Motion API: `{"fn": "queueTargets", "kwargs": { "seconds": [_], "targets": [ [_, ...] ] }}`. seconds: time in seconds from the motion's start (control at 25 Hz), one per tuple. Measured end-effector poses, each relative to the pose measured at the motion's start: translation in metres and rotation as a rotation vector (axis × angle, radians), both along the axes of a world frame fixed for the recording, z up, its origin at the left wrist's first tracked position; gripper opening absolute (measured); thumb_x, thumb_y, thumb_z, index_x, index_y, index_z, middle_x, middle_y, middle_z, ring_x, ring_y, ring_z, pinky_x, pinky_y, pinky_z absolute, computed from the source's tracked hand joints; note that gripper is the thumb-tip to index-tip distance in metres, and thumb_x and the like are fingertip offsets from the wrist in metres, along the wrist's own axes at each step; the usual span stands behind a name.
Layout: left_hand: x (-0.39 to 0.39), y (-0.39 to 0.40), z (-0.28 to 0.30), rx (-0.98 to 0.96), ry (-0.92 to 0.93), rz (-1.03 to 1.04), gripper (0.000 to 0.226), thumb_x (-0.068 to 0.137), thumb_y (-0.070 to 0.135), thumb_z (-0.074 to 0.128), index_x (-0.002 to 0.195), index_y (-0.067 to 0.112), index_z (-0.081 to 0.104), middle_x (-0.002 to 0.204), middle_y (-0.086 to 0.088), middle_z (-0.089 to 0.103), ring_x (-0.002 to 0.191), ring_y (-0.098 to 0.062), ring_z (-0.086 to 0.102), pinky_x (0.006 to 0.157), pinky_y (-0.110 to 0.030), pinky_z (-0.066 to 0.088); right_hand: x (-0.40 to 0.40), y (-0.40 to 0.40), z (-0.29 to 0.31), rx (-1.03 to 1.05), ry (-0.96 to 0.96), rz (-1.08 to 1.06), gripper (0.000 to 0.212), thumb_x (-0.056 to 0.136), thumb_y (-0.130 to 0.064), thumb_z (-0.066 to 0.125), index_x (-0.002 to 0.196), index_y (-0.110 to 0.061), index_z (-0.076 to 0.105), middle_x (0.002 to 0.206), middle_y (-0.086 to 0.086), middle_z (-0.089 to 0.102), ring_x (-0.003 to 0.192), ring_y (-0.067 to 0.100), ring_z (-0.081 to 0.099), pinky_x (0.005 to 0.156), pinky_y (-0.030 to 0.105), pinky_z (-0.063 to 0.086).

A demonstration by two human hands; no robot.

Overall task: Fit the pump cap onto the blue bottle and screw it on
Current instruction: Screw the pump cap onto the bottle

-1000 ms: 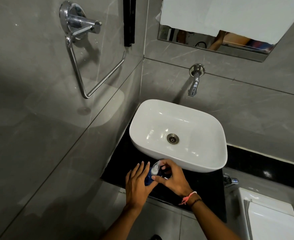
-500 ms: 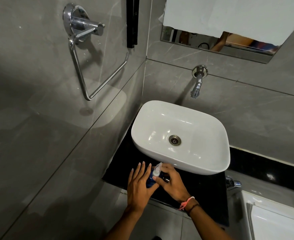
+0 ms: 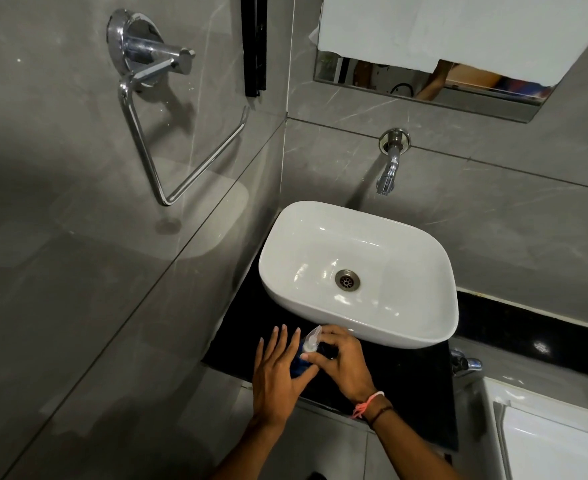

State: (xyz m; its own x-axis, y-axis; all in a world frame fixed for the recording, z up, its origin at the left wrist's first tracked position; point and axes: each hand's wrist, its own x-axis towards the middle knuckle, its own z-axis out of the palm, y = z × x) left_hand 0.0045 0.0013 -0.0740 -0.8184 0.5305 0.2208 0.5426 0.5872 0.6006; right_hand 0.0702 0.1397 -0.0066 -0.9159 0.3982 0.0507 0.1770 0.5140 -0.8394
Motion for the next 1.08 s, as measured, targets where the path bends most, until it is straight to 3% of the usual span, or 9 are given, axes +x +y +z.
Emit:
{"fn": "queueTargets", "kwargs": {
  "seconds": [0.2, 0.4, 0.6, 0.8, 1.0, 1.08],
  "targets": [
    [0.0012, -0.0006, 0.0019, -0.008, 0.001, -0.006, 0.072, 0.079, 0.054, 0.067, 0.14, 0.02, 0.052, 0.147, -0.01, 0.053, 0.141, -0.025, 0.041, 0.116, -0.055, 0.035, 0.0032, -0.0011, -0.0046, 0.018, 0.024, 0.064, 0.024, 0.086, -0.019, 0.082, 0.108, -0.01, 0.077, 0.124, 0.002, 0.065, 0.121, 0.016, 0.058, 0.107, 0.035, 0.049],
    [0.0001, -0.0006, 0.0054, -0.022, 0.005, -0.007, 0.072, 0.077, 0.048, 0.076, 0.139, 0.02, 0.054, 0.146, -0.013, 0.053, 0.14, -0.029, 0.042, 0.115, -0.057, 0.035, 0.0027, -0.0039, -0.0045, 0.235, 0.025, -0.001, 0.025, 0.087, -0.035, 0.08, 0.105, -0.018, 0.079, 0.112, -0.003, 0.071, 0.107, 0.014, 0.058, 0.096, 0.035, 0.052],
    [0.0007, -0.0019, 0.0069, -0.024, 0.009, -0.012, 0.071, 0.076, 0.047, 0.078, 0.139, 0.021, 0.054, 0.146, -0.013, 0.053, 0.139, -0.03, 0.044, 0.115, -0.056, 0.035, 0.0085, -0.0007, -0.0086, 0.175, 0.029, 0.113, 0.032, 0.093, -0.033, 0.074, 0.122, -0.019, 0.072, 0.133, -0.004, 0.057, 0.126, 0.012, 0.051, 0.11, 0.031, 0.045],
    [0.0001, -0.0023, 0.0065, -0.029, 0.014, -0.01, 0.071, 0.076, 0.051, 0.076, 0.137, 0.022, 0.056, 0.145, -0.013, 0.054, 0.139, -0.029, 0.044, 0.115, -0.056, 0.035, 0.0064, 0.0, -0.0067, 0.348, 0.003, 0.057, 0.028, 0.094, -0.038, 0.072, 0.11, -0.016, 0.077, 0.115, 0.0, 0.068, 0.109, 0.016, 0.057, 0.097, 0.036, 0.051],
    [-0.0004, -0.0026, 0.005, -0.054, 0.013, -0.01, 0.07, 0.078, 0.054, 0.071, 0.138, 0.023, 0.055, 0.146, -0.013, 0.053, 0.14, -0.028, 0.043, 0.116, -0.056, 0.034, 0.0064, 0.0052, -0.0058, 0.262, 0.014, 0.132, 0.029, 0.094, -0.038, 0.071, 0.115, -0.018, 0.074, 0.13, -0.003, 0.061, 0.122, 0.011, 0.052, 0.107, 0.03, 0.046],
    [0.0, -0.0027, 0.0045, -0.052, 0.008, -0.006, 0.07, 0.078, 0.055, 0.07, 0.138, 0.023, 0.055, 0.146, -0.013, 0.053, 0.141, -0.028, 0.042, 0.116, -0.055, 0.033, 0.0047, 0.004, -0.0046, 0.331, 0.013, 0.12, 0.027, 0.094, -0.037, 0.071, 0.111, -0.017, 0.076, 0.121, -0.001, 0.066, 0.115, 0.015, 0.056, 0.101, 0.036, 0.05]
  ]
}}
